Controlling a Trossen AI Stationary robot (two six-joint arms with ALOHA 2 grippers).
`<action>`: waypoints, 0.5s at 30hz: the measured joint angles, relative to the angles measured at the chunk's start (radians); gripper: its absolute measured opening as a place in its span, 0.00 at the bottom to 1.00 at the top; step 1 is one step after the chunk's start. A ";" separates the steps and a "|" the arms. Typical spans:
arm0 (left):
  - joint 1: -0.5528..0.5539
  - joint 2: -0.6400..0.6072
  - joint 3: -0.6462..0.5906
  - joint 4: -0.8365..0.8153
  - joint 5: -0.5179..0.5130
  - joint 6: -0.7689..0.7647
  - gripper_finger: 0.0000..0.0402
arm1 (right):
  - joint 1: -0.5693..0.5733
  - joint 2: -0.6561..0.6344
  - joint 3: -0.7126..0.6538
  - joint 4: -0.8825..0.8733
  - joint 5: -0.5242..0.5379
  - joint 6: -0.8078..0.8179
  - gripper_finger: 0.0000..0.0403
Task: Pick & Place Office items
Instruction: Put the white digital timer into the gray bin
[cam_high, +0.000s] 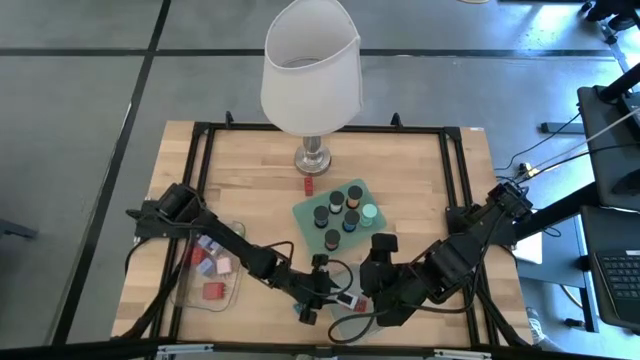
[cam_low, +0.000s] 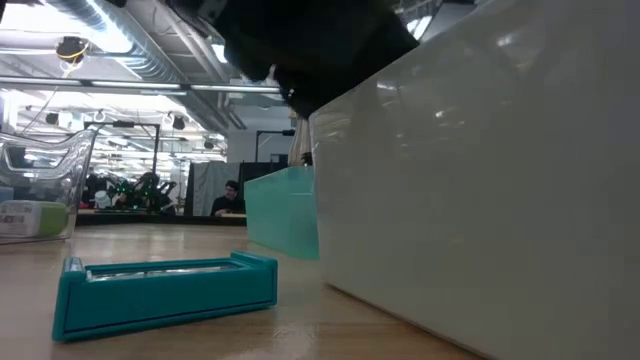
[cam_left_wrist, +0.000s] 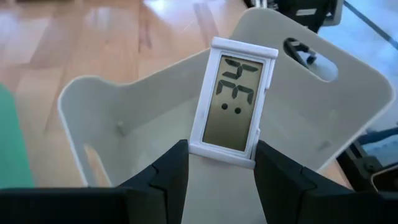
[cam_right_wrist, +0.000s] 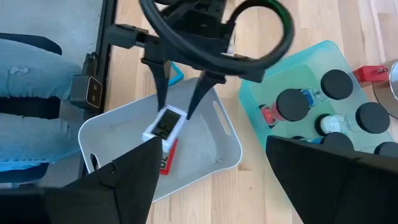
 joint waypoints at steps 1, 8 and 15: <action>0.003 0.000 0.000 -0.004 0.000 -0.009 0.37 | 0.000 0.000 0.000 0.000 0.000 0.000 0.72; 0.021 0.000 0.000 -0.012 -0.003 -0.014 0.39 | 0.000 0.000 0.000 0.000 0.037 -0.003 0.72; 0.030 0.000 -0.001 -0.014 -0.003 -0.012 0.41 | 0.000 0.000 0.000 0.000 0.037 -0.003 0.72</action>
